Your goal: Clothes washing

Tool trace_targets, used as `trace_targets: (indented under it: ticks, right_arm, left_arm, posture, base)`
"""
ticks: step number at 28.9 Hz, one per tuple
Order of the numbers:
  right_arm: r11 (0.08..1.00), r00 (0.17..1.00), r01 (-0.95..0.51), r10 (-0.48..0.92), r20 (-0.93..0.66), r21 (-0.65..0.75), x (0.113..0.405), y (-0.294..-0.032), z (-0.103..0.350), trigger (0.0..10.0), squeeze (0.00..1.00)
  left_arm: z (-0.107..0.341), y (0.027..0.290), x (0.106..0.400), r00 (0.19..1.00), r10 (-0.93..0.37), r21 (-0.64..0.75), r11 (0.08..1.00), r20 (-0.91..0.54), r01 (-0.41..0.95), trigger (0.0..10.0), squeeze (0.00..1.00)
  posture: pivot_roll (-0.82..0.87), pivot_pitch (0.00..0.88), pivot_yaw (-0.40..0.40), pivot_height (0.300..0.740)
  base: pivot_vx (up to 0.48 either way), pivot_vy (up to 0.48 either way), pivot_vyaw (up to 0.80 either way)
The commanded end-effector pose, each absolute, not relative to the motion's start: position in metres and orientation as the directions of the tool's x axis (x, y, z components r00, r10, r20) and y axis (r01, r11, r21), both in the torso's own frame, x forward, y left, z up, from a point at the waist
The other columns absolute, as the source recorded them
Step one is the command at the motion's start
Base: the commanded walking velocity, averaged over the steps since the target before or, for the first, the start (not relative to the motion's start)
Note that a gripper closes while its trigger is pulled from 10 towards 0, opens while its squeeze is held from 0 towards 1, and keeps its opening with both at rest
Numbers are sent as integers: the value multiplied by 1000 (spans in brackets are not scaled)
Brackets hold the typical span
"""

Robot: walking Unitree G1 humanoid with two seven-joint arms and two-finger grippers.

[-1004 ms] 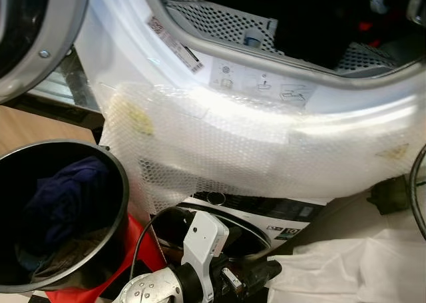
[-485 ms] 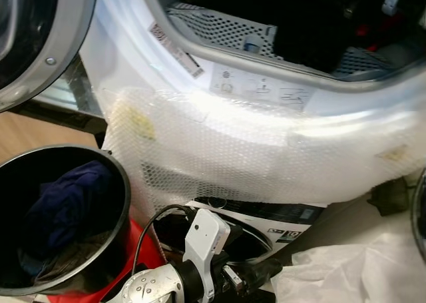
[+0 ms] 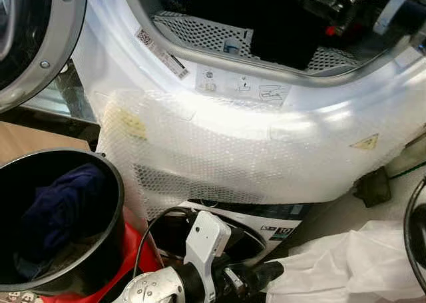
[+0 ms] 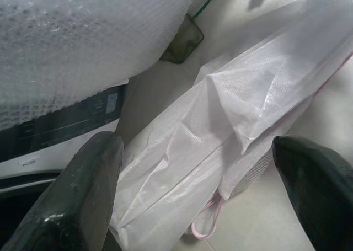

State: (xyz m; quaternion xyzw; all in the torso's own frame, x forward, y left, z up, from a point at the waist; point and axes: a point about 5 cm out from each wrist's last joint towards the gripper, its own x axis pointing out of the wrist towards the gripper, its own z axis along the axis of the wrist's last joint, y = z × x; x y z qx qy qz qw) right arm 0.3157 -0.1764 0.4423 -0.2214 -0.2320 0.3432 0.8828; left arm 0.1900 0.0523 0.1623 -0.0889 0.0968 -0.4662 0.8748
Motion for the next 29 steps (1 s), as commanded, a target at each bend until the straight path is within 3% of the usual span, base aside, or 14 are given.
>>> trace_targets:
  ticks: [1,6,14,20,29]
  right_arm:
    - [647,633,-497,726,269,-579,301,-185,445,10000,0]
    - [575,569,-585,793,216,-572,286,-187,425,10000,0]
    - [539,525,-663,830,190,-520,272,-185,395,10000,0]
    - [451,422,-770,890,170,-452,253,-181,368,10000,0]
    - [442,391,-850,894,220,-286,246,-170,323,10000,0]
  left_arm:
    - [164,50,188,530,-844,-248,531,-75,810,10000,0]
    - [164,53,193,540,-839,-236,540,-72,808,10000,0]
    - [167,54,200,548,-834,-214,547,-64,809,10000,0]
    - [167,58,205,569,-820,-191,570,-68,799,10000,0]
    - [168,67,217,631,-773,-148,632,-63,760,10000,0]
  posture:
    - [-103,122,-148,740]
    - [-111,118,-135,740]
    - [-114,111,-116,740]
    - [-104,104,-107,740]
    - [-80,83,-94,740]
  base:
    - [0,0,0]
    - [0,0,0]
    - [0,0,0]
    - [0,0,0]
    - [0,0,0]
